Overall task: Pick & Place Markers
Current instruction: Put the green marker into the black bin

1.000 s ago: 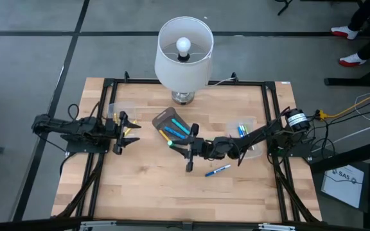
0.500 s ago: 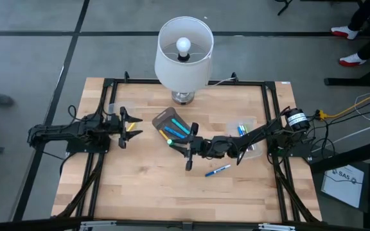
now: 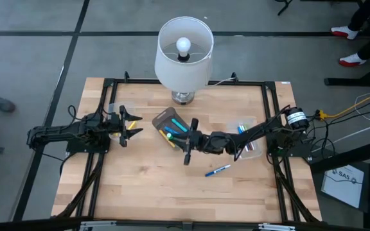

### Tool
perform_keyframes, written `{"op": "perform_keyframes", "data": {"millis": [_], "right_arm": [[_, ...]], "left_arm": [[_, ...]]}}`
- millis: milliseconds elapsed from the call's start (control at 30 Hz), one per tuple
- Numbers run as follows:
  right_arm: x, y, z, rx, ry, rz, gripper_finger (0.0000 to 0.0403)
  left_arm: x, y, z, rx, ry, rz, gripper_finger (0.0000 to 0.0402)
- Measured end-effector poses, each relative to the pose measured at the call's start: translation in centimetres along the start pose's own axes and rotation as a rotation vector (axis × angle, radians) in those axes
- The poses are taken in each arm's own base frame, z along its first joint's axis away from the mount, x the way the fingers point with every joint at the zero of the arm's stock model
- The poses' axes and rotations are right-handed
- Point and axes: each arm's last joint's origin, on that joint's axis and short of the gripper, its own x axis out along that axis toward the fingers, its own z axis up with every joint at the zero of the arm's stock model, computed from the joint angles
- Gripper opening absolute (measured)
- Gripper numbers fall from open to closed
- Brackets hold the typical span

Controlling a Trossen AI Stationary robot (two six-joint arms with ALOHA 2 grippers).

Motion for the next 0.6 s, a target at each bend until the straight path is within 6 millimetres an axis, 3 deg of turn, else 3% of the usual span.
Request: {"op": "perform_keyframes", "data": {"millis": [333, 600], "right_arm": [[1.4, -0.8, -0.2, -0.001, 0.179, -0.139, 0.0067], [3.5, -0.3, 3.1, -0.077, 0.275, -0.155, 0.0068]], "left_arm": [[0.0, 0.0, 0.0, 0.0, 0.0, 0.0, 0.024], [0.0, 0.0, 0.0, 0.001, 0.001, 0.0, 0.0242]]}}
